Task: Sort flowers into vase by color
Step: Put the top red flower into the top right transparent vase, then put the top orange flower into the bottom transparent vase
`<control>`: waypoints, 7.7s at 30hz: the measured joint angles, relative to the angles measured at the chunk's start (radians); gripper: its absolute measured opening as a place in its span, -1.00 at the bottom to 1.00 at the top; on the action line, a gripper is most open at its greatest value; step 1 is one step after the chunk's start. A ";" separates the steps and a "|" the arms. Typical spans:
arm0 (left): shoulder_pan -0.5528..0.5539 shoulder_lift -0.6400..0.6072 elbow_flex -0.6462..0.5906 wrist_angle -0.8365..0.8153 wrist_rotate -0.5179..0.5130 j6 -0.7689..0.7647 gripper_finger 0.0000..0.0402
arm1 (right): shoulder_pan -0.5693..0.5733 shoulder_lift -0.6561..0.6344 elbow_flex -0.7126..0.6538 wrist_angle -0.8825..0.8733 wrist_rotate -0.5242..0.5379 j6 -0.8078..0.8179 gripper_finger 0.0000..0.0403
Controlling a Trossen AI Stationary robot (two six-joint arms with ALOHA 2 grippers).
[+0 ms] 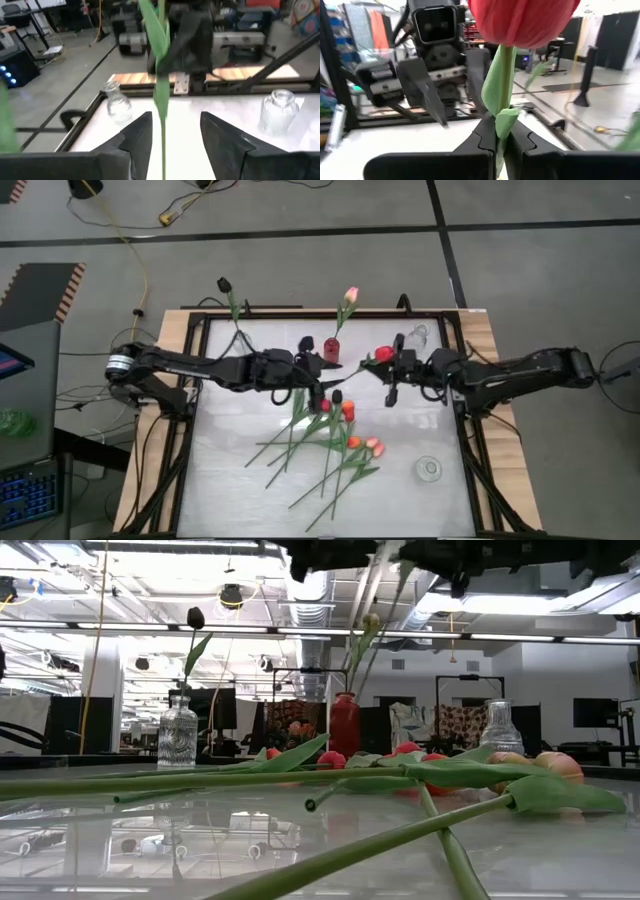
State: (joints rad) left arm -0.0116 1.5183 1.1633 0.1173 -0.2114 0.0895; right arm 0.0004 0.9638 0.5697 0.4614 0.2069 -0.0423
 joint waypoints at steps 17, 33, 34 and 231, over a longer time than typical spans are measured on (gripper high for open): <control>0.002 -0.230 -0.283 -0.127 -0.047 -0.069 -0.44 | -0.242 -0.365 0.168 -0.534 0.007 -0.097 -0.82; 0.002 -0.223 -0.499 0.113 -0.047 -0.186 -0.46 | -0.379 -0.335 0.387 -0.795 0.225 -0.141 -0.82; 0.002 -0.223 -0.499 0.111 -0.047 -0.190 -0.46 | -0.385 -0.334 0.402 -0.826 0.232 -0.136 -0.82; -0.020 -0.208 -0.491 0.760 -0.108 -0.318 -1.00 | 0.025 0.520 0.453 -0.079 -0.203 0.198 -0.02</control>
State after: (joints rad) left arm -0.0312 1.3106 0.6720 0.8772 -0.3195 -0.2283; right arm 0.0250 1.4836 1.0230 0.3824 0.0041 0.1558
